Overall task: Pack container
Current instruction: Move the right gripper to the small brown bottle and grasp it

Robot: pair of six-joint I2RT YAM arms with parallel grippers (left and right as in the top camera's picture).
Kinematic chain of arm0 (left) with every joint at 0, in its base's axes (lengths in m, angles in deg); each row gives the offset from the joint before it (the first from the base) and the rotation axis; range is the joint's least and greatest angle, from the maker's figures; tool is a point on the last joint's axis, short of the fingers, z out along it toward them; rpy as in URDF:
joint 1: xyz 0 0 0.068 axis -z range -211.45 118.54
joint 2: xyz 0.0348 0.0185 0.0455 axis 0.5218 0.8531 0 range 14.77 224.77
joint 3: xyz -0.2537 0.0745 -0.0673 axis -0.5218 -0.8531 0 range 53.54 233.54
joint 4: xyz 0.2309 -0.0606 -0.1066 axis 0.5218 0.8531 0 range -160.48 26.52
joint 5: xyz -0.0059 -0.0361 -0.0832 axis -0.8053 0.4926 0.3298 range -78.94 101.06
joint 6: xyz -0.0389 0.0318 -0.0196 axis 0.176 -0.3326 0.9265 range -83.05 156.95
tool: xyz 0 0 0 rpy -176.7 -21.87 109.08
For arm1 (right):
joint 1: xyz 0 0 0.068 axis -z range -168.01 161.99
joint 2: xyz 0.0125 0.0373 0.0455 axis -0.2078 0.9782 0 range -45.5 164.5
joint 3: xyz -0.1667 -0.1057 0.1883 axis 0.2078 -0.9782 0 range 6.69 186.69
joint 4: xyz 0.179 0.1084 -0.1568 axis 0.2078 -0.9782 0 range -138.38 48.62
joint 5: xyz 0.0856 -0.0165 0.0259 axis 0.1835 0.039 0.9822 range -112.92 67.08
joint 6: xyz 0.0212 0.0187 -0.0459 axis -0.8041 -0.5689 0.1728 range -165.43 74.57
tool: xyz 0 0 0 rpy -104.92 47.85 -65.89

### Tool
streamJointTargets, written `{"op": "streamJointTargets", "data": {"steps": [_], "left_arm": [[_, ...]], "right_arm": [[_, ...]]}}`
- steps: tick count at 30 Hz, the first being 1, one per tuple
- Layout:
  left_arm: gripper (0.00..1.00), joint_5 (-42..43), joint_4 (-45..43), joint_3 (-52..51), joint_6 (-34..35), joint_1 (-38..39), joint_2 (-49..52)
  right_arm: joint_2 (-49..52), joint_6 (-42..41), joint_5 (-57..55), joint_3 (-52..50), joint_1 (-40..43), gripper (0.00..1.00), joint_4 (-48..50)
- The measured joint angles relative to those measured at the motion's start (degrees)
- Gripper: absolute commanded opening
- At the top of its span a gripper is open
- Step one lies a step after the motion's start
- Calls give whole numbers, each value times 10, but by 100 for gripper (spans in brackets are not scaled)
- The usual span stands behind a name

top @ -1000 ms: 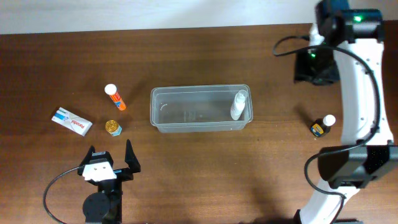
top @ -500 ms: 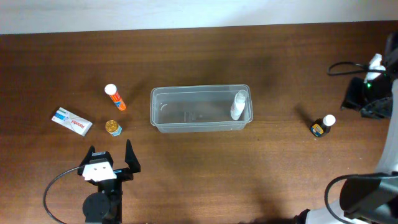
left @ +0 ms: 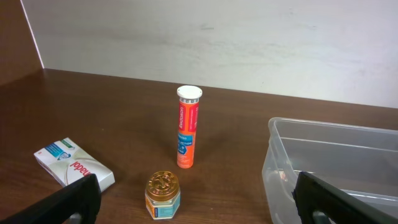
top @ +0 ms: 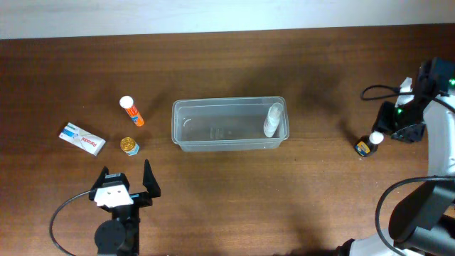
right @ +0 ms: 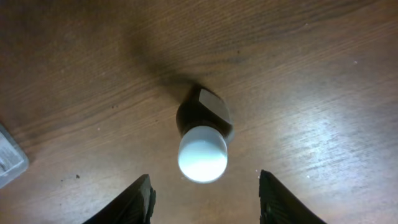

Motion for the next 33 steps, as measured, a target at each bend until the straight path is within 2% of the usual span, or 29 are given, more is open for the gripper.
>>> {"op": "streamJointTargets", "data": {"steps": [8, 19, 21, 23, 29, 33], "left_arm": [[99, 0, 0, 0, 0, 0, 0], [99, 0, 0, 0, 0, 0, 0], [100, 0, 0, 0, 0, 0, 0], [99, 0, 0, 0, 0, 0, 0], [99, 0, 0, 0, 0, 0, 0], [99, 0, 0, 0, 0, 0, 0]], "right_arm": [[16, 0, 2, -36, 0, 48, 49], [58, 0, 3, -39, 0, 46, 53], [66, 0, 6, -39, 0, 33, 53], [74, -1, 7, -40, 0, 27, 53], [76, 0, 11, -38, 0, 15, 51], [76, 0, 15, -38, 0, 12, 52]]}}
